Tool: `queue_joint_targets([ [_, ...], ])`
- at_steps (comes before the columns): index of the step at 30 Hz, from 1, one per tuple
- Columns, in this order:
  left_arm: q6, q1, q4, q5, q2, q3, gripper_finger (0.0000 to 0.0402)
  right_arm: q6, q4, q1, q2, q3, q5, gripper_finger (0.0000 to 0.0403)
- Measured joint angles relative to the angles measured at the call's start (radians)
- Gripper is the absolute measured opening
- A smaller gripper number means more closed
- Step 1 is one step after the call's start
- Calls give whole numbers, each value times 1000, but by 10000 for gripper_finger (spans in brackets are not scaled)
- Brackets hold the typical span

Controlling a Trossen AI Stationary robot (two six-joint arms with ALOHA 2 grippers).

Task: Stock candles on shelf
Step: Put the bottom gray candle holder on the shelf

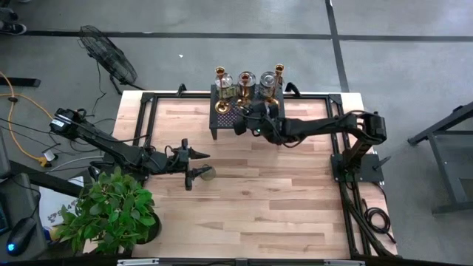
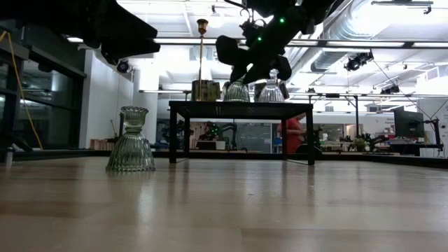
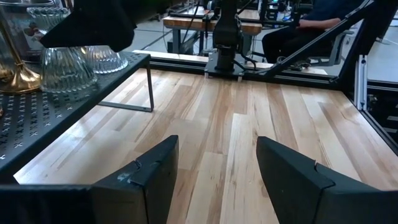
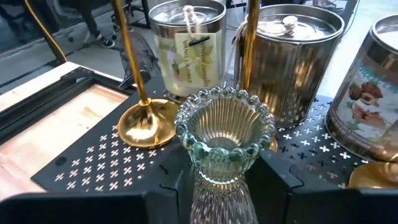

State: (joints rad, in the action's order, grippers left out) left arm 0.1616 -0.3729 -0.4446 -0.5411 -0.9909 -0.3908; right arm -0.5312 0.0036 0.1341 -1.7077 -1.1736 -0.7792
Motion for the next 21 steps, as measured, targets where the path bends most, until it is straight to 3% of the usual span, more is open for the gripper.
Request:
queue_joint_targets([
  [21,1,0,2,10,0,-1,209,12,-11,-1,0,0,49,131],
])
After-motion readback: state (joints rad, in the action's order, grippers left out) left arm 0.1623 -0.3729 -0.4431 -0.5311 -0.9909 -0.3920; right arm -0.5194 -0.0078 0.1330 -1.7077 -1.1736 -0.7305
